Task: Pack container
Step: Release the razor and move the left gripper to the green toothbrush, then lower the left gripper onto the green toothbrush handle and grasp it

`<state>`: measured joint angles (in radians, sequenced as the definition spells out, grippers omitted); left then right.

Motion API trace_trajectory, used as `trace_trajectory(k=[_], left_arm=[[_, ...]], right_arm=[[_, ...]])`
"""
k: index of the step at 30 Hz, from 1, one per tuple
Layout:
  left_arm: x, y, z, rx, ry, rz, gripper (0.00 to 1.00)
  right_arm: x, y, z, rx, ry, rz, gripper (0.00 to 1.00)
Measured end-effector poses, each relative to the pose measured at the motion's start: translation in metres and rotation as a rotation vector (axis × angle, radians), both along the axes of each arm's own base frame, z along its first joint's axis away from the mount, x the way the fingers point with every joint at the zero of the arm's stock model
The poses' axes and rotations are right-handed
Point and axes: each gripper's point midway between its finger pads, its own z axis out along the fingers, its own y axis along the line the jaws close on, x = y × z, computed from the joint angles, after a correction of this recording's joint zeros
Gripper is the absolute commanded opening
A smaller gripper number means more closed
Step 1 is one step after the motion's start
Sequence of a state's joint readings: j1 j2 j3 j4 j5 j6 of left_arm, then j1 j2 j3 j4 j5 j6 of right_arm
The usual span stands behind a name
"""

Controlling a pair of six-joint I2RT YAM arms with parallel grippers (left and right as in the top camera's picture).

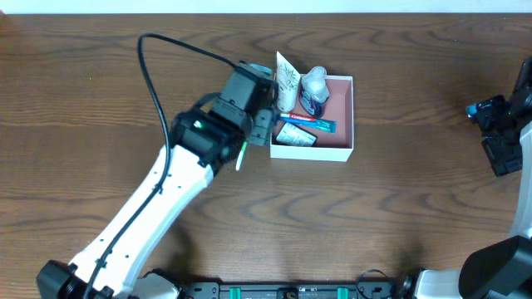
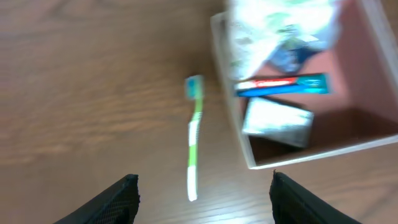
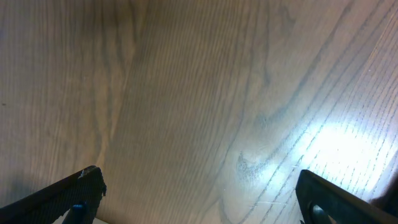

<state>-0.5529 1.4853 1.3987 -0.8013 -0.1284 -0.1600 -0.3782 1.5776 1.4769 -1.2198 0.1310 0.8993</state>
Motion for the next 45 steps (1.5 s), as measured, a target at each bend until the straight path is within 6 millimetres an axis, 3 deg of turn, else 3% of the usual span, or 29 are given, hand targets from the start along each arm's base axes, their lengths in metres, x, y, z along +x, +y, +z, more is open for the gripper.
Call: trace_trajectory(k=[7, 11, 18, 22, 33, 45], left_arm=[[0.030, 0.044, -0.043, 0.039, 0.104, 0.157, 0.68], [0.043, 0.058, -0.075, 0.027, 0.183, 0.199, 0.66], [0.048, 0.058, -0.145, 0.041, 0.350, 0.203, 0.61], [0.047, 0.051, -0.170, 0.050, 0.398, 0.182, 0.61], [0.043, 0.047, -0.203, 0.063, 0.469, 0.154, 0.60], [0.041, 0.039, -0.208, 0.031, 0.489, 0.114, 0.61]], right_arm=[[0.000, 0.000, 0.000, 0.000, 0.000, 0.000, 0.99], [0.000, 0.000, 0.000, 0.000, 0.000, 0.000, 0.99], [0.000, 0.000, 0.000, 0.000, 0.000, 0.000, 0.99], [0.000, 0.000, 0.000, 0.000, 0.000, 0.000, 0.99], [0.000, 0.000, 0.000, 0.000, 0.000, 0.000, 0.99], [0.000, 0.000, 0.000, 0.000, 0.000, 0.000, 0.99]])
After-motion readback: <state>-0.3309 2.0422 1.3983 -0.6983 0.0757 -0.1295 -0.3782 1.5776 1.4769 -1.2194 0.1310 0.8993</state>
